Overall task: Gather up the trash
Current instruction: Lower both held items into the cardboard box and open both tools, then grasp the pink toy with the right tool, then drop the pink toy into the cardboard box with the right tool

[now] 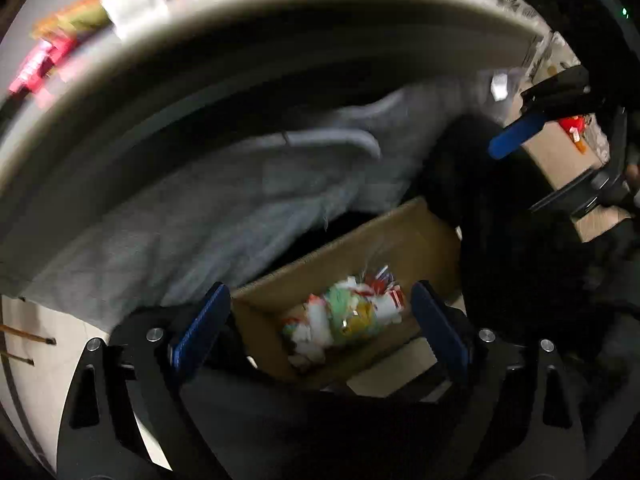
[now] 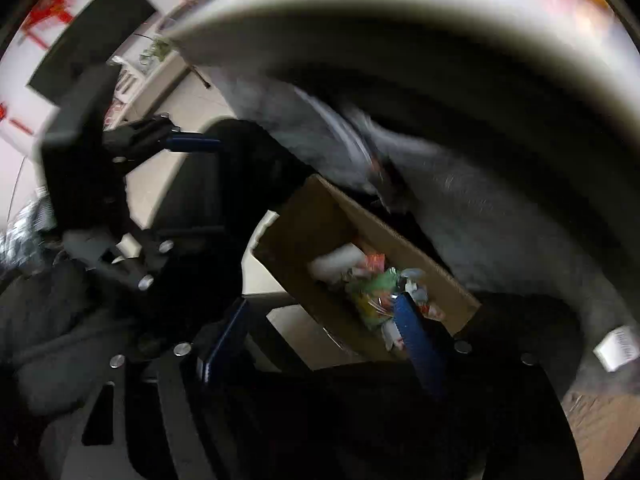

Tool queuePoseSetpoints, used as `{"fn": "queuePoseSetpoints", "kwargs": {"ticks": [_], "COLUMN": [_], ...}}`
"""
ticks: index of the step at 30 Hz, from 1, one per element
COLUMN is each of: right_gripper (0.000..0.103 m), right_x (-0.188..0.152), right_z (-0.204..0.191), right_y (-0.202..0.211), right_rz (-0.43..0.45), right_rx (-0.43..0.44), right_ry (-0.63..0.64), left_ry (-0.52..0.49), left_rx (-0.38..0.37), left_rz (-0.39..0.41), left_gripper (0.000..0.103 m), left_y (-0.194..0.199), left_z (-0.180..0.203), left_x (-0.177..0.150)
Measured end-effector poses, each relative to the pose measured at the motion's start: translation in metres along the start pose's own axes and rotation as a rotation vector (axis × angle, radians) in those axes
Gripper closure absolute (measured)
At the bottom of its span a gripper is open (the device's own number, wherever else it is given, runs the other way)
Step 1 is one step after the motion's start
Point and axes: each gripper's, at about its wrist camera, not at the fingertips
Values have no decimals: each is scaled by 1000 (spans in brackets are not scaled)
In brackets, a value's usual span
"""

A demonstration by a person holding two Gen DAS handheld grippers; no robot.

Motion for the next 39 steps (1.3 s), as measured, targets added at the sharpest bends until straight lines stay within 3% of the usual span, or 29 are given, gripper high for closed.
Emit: {"fn": "queuePoseSetpoints", "kwargs": {"ticks": [3,7,10,11,15,16,17,18,21,24,26,28,30,31,33,36,39], "right_gripper": [18,5,5,5,8,23,23,32,33,33,33,32,32,32,32,32,32], "right_x": [23,91,140,158,191,193,194,193,188,170,149,121,96,80,66,43,38], "right_z": [-7,16,46,56,84,93,97,97,96,89,84,76,67,63,58,53,49], "right_y": [58,92,68,52,14,4,4,3,6,23,42,61,77,85,91,97,99], "right_rz": [179,436,422,405,300,275,285,286,296,335,383,437,478,501,517,548,555], "right_rx": [-37,-267,-372,-401,-429,-438,-419,-433,-398,-348,-298,-285,-282,-285,-289,-312,-281], "right_ry": [49,48,25,15,-44,-59,-93,-99,-152,-214,-271,-333,-382,-414,-444,-461,-424], "left_ry": [-9,4,53,96,180,193,205,213,207,200,197,206,236,237,191,216,191], "left_rx": [-9,13,34,78,131,133,135,132,106,52,54,59,14,18,59,-4,42], "left_rz": [91,272,377,394,386,376,367,348,329,299,263,210,152,151,171,200,283], "left_gripper": [14,12,11,11,11,11,11,11,11,11,11,11,12,19,88,86,86], "left_y": [37,78,96,95,81,76,70,63,47,40,29,11,-8,-10,-11,0,29], "left_z": [-12,-27,-47,-61,-86,-90,-96,-103,-109,-104,-107,-115,-127,-129,-126,-124,-105], "left_x": [10,49,78,92,108,113,117,124,139,162,175,188,197,199,199,189,170]}}
Point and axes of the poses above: each gripper's, at about its wrist camera, not at the fingertips, and y roughly against the way its jaws point, z to its right, x to its top, and after that the axes turned 2 degrees about z, right-handed
